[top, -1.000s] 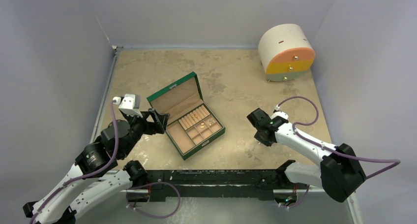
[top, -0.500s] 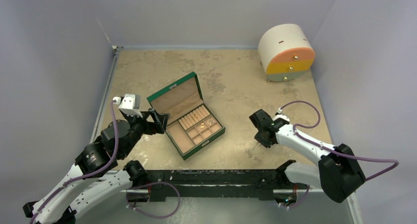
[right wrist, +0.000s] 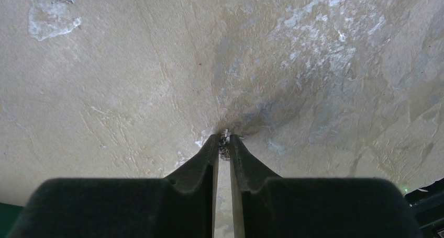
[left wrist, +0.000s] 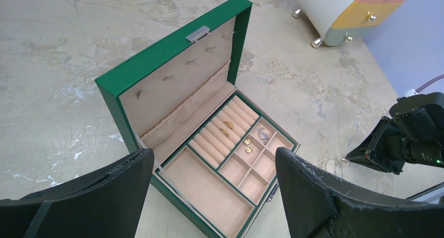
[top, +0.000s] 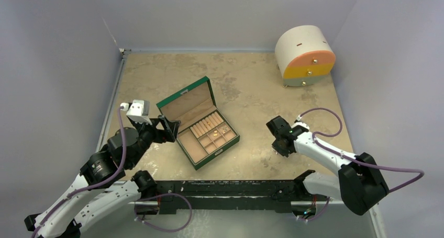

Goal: Organize the mixed jewelry

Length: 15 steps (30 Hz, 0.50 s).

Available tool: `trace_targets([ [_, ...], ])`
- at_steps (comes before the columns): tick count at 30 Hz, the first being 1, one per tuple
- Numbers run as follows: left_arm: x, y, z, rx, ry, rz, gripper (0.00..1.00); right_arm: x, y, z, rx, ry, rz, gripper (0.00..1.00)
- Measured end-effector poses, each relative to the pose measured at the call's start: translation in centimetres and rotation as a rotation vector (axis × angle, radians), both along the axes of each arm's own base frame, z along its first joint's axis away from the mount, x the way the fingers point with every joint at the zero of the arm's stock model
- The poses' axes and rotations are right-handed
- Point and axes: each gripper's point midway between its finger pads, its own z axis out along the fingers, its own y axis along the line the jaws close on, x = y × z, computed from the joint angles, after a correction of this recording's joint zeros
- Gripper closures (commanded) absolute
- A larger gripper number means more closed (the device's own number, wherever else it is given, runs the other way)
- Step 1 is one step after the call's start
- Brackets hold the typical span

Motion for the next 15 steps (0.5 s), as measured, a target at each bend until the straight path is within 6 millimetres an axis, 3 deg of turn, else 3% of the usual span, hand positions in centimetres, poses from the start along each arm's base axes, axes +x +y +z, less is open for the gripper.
trace_targets([
  [5, 0.03, -0.04, -0.06, 0.002, 0.002, 0.0, 0.14, -0.07, -0.13, -0.22, -0.004, 0.008, -0.006, 0.85],
  [12, 0.06, -0.07, -0.1, 0.004, 0.004, 0.0, 0.14, -0.04, -0.18, -0.26, -0.006, 0.009, -0.008, 1.0],
  [15, 0.06, -0.07, -0.1, 0.004, 0.004, 0.0, 0.14, -0.02, -0.17, -0.24, -0.006, 0.008, -0.008, 1.0],
])
